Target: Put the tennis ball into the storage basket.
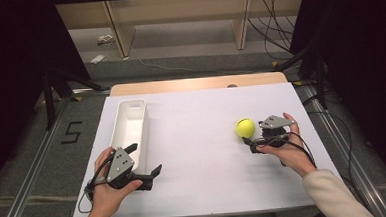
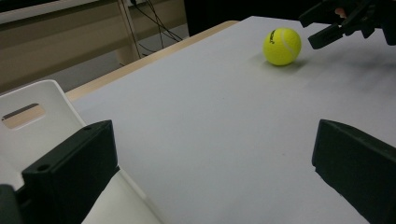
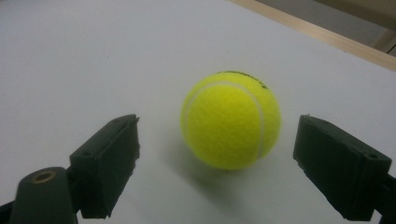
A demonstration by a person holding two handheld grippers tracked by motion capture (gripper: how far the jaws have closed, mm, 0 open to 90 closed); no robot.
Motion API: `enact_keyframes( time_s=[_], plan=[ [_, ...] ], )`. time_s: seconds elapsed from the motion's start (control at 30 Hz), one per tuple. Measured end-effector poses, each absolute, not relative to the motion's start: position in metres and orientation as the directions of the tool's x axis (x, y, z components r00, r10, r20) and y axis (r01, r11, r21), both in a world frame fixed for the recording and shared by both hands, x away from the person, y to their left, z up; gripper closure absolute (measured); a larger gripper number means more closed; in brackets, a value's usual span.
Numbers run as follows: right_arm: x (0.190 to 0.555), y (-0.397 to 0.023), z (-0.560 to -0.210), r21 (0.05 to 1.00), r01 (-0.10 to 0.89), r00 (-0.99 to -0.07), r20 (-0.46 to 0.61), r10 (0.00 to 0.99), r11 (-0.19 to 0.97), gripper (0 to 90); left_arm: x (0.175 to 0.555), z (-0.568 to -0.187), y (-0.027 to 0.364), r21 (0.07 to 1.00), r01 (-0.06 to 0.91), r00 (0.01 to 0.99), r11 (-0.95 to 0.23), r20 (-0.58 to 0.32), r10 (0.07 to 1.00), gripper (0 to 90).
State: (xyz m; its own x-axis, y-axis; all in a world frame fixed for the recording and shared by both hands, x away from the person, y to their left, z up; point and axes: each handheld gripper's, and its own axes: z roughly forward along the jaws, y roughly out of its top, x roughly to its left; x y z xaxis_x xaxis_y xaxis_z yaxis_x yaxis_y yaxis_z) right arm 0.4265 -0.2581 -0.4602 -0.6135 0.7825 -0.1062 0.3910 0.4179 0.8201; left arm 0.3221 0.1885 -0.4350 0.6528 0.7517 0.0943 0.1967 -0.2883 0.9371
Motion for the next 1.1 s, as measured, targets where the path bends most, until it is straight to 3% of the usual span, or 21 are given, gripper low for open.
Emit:
enact_keyframes(
  time_s=[0.83, 1.1],
  plan=[
    [0.464, -0.238, -0.485, 0.783, 0.444, -0.59, -0.109, 0.8, 0.435, 15.5, 0.322, -0.435, 0.188, 0.935, 0.197, 0.658, -0.295, 0.097, 0.747, 0.0],
    [0.472, -0.234, -0.486, 0.792, 0.446, -0.575, -0.103, 0.812, 0.416, 24.9, 0.322, -0.435, 0.188, 0.935, 0.198, 0.658, -0.294, 0.096, 0.747, 0.0]
  ],
)
